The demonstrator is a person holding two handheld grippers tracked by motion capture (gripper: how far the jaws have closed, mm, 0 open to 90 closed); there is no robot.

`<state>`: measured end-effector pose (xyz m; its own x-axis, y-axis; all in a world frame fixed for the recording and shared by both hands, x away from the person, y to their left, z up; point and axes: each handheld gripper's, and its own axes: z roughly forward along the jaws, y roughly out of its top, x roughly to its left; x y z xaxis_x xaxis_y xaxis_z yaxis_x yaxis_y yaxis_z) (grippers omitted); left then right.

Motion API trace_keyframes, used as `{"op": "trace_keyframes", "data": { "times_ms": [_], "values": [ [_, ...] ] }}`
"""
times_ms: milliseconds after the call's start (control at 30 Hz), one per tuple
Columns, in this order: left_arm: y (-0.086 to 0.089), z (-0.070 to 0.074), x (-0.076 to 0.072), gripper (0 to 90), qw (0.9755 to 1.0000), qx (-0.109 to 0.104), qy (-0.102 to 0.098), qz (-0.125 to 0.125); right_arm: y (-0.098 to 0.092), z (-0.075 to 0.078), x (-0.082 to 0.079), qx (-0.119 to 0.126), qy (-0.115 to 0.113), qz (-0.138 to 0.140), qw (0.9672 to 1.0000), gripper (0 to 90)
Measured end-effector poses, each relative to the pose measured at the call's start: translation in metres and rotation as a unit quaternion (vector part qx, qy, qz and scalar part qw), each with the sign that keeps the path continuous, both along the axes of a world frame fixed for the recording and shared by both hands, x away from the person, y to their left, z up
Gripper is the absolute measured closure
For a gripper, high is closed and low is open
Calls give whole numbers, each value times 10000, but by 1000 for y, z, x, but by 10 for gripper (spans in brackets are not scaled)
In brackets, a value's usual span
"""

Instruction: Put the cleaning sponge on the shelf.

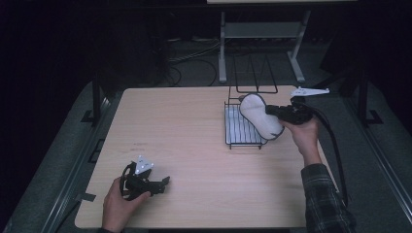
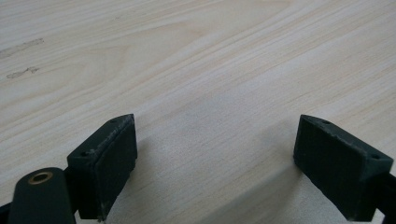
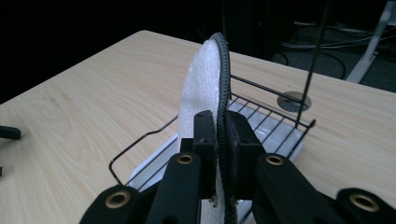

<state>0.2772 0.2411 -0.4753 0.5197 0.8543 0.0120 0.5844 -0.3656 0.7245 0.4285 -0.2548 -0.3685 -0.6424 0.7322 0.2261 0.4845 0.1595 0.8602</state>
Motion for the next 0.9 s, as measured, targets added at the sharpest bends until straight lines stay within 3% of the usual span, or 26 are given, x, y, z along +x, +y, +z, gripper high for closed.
{"op": "trace_keyframes", "data": {
  "times_ms": [400, 900],
  "values": [
    [0, 0, 0, 127, 10000, -1, 0, 2, 26, -11, 20, 80, 119, 36, 9999, 835],
    [0, 0, 0, 127, 10000, -1, -1, 2, 38, -29, 34, 38, 343, 8, 9994, 827]
  ]
}}
